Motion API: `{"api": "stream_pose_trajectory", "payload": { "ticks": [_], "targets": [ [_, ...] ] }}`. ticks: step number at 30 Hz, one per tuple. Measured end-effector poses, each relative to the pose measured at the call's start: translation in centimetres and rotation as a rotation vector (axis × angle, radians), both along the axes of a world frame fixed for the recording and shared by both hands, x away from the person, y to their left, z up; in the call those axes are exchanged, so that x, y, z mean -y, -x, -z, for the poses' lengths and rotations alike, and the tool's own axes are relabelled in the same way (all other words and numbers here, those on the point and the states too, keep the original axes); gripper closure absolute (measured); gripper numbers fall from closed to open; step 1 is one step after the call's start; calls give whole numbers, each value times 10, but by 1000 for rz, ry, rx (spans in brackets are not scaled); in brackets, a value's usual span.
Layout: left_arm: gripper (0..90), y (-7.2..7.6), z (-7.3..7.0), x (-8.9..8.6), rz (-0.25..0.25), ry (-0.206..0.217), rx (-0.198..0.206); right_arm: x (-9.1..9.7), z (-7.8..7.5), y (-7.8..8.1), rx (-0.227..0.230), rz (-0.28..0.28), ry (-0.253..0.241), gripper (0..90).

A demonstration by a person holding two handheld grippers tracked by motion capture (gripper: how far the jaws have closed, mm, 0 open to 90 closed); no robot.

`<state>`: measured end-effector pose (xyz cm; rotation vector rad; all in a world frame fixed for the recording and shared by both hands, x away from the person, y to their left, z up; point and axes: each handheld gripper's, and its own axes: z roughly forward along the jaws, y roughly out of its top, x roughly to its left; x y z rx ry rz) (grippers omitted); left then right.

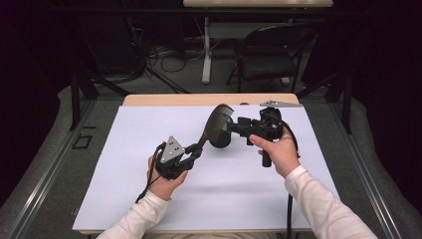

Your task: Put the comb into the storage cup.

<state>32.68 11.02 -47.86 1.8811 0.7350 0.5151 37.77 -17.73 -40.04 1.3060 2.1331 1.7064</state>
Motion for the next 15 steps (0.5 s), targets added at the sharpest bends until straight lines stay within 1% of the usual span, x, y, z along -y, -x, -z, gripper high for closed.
{"api": "stream_pose_trajectory", "payload": {
  "ticks": [9,13,15],
  "targets": [
    [728,0,1,0,-4,-6,3,1,-2,-1,18,8,-5,405],
    [728,0,2,1,-4,-6,2,2,-3,-1,11,7,-9,409],
    [728,0,2,1,-2,-8,2,1,-3,-2,3,-3,-18,413]
  ]
}}
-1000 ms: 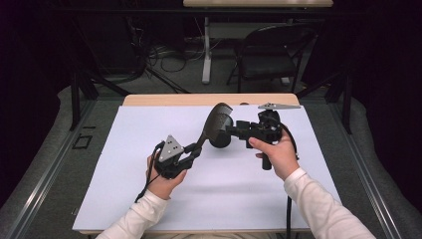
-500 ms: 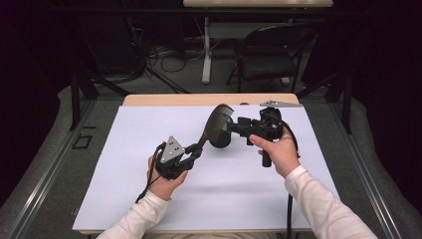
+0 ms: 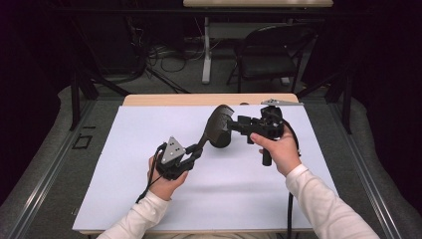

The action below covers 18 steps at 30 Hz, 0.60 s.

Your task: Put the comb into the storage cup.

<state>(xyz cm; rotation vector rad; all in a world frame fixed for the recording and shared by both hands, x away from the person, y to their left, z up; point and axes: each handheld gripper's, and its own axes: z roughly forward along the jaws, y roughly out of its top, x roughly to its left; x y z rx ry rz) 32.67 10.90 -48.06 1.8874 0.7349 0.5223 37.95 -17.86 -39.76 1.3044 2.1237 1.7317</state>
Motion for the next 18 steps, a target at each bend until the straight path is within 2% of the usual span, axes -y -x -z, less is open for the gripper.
{"api": "stream_pose_trajectory", "payload": {
  "ticks": [18],
  "targets": [
    [728,2,2,4,13,-9,-1,-1,-1,-3,5,11,-11,443]
  ]
}}
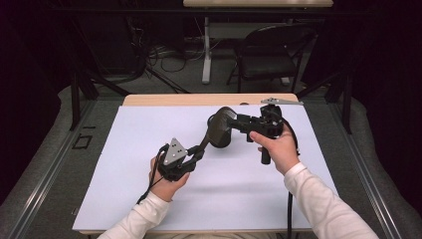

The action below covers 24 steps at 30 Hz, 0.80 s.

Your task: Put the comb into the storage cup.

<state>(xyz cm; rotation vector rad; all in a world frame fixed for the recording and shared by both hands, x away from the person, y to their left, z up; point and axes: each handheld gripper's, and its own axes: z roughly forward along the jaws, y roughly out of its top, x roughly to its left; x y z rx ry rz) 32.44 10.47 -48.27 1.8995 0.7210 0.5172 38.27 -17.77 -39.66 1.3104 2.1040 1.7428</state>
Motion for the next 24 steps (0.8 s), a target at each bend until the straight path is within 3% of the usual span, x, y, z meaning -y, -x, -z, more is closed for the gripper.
{"api": "stream_pose_trajectory", "payload": {
  "ticks": [12,24],
  "targets": [
    [728,2,1,3,10,-4,2,-2,0,-1,10,-4,3,465],
    [728,4,3,6,21,-9,0,-5,1,-2,-19,-13,3,524]
  ]
}}
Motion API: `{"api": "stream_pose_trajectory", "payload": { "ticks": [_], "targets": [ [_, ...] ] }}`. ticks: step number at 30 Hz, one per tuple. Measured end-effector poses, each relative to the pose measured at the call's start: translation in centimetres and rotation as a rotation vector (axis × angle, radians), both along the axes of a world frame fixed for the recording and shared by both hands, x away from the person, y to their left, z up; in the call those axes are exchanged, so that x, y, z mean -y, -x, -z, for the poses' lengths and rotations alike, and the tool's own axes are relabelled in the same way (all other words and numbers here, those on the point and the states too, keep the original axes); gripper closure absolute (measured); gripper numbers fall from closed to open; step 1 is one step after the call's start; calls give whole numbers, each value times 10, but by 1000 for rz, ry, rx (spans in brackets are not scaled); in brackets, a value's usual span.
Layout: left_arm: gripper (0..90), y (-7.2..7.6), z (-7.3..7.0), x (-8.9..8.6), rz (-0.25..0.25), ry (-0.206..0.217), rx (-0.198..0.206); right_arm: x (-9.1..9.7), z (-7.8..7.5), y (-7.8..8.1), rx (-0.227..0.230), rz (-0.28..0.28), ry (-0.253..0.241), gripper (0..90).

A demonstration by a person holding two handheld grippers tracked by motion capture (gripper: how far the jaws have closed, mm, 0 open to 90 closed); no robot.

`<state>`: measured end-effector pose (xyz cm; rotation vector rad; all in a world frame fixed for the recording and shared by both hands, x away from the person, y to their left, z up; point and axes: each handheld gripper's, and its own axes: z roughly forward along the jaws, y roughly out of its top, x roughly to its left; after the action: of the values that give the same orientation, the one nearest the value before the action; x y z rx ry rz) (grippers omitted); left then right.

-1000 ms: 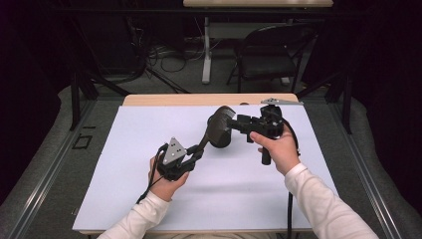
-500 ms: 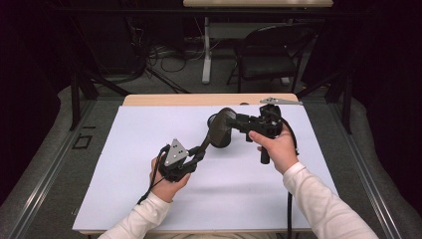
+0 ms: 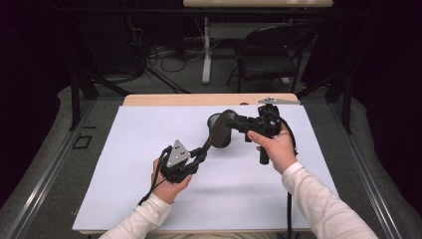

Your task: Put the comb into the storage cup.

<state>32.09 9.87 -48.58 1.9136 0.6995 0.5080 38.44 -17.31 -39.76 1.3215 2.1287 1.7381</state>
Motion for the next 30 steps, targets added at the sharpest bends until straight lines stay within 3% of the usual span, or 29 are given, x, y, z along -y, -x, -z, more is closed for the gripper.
{"api": "stream_pose_trajectory", "payload": {
  "ticks": [30],
  "targets": [
    [728,3,2,5,20,-4,-5,-1,1,0,-42,-21,-14,750]
  ]
}}
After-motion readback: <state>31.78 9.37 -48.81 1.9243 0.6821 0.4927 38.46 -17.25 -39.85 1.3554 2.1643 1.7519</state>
